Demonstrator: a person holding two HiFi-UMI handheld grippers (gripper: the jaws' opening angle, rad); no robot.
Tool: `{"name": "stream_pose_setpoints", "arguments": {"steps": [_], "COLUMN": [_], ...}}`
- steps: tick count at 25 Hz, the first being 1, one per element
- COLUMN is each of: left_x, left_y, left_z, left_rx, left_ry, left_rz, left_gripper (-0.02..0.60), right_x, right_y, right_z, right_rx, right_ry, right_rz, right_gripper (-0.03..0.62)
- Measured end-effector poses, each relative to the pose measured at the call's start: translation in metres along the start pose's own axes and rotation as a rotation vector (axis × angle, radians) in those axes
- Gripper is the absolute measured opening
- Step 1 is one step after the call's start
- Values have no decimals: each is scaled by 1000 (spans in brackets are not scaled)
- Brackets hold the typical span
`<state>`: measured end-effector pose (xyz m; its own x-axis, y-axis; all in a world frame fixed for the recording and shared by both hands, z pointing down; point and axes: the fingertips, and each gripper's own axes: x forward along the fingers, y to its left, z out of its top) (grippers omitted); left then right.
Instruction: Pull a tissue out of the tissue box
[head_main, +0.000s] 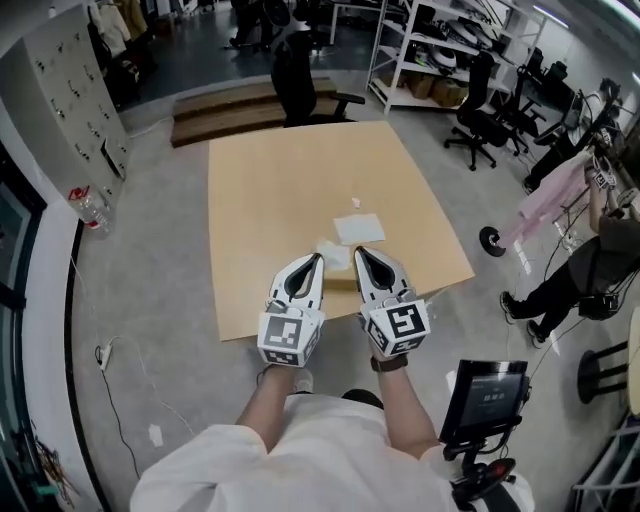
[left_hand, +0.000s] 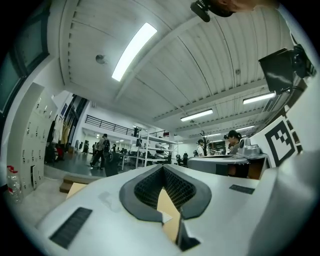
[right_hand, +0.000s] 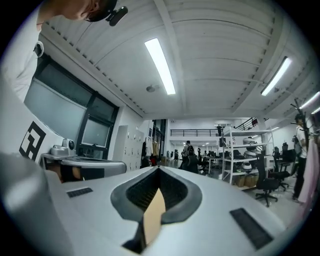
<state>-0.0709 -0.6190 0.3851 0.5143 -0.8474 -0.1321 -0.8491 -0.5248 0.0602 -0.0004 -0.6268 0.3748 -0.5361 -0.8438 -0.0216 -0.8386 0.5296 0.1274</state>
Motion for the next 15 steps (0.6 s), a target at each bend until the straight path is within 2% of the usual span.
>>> {"name": "stream_pose_setpoints", "arguments": {"steps": [6,11,15], "left_x": [35,71,100], "left_y": [35,47,45], "left_z": [-28,-37,-51], "left_rx": [-29,-41,-27], "left_ry": [50,74,101], "left_rz": [2,25,13], "left_gripper": [-9,-9,-9], "right_x": [37,77,97], "right_y": [-22,-47,-74], "right_z": [-30,-52,-65], "right_rx": [28,46,33], "right_ry": [36,85,104], "right_rz": [-25,39,39], "right_gripper": [2,2,2]}}
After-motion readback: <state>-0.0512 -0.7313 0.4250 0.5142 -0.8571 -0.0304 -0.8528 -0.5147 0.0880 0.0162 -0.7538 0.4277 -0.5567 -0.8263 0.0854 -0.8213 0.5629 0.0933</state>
